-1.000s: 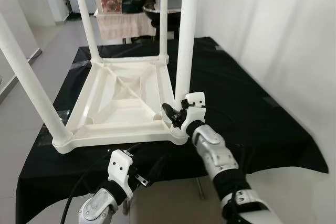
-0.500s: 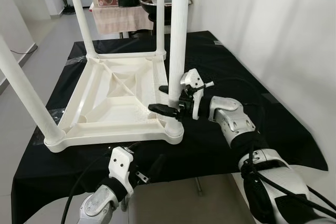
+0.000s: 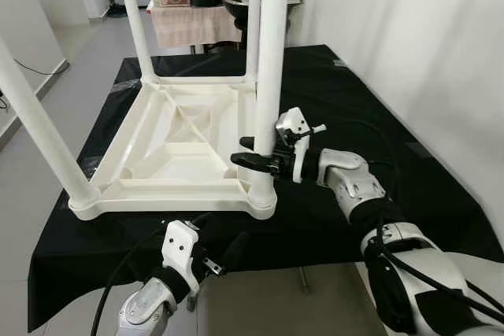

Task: Building children table

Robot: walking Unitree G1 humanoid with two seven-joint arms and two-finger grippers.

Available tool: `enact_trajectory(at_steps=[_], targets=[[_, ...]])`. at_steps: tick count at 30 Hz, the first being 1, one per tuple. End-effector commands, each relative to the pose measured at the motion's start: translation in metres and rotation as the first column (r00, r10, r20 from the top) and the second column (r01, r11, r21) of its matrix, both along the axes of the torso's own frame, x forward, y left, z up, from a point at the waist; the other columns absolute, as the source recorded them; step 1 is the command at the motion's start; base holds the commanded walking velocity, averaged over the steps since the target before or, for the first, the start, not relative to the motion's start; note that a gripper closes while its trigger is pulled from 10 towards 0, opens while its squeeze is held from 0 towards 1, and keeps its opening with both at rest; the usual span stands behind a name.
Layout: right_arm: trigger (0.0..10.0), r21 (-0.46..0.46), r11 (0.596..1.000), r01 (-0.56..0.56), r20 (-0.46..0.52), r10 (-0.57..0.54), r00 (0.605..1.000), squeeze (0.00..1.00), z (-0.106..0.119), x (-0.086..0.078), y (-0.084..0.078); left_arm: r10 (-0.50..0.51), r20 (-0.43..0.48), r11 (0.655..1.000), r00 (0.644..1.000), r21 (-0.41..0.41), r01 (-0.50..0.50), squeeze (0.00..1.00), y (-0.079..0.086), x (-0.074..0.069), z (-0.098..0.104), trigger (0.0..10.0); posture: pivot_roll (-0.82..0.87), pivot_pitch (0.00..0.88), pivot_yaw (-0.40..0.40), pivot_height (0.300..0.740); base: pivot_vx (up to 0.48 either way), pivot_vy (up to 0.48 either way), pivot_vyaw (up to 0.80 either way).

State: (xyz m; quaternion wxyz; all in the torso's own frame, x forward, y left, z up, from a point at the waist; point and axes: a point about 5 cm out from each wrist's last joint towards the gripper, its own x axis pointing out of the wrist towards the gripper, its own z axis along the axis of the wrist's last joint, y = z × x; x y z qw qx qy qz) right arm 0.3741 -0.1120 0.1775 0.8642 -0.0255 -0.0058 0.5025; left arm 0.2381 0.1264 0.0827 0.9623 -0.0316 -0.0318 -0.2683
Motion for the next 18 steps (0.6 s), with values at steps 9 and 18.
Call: enact_trajectory(at_steps=[9, 18], targets=[[0.0, -0.099, 0.778, 0.62, -0.182, -0.627, 0.758, 0.0, -0.106, -0.055, 0.043, -0.013, -0.029, 1.0, 1.0, -0.014, 0.012, 0.0, 0.001, -0.002, -0.003, 10.0, -0.01, 0.0, -0.014, 0.74, 0.0, 0.0, 0.0], [10.0, -0.069, 0.783, 0.618, -0.114, -0.622, 0.775, 0.2, -0.067, -0.014, 0.034, -0.015, -0.025, 1.0, 1.0, -0.018, 0.014, 0.0, -0.002, 0.0, -0.004, 10.0, -0.01, 0.0, -0.026, 0.74, 0.0, 0.0, 0.0]])
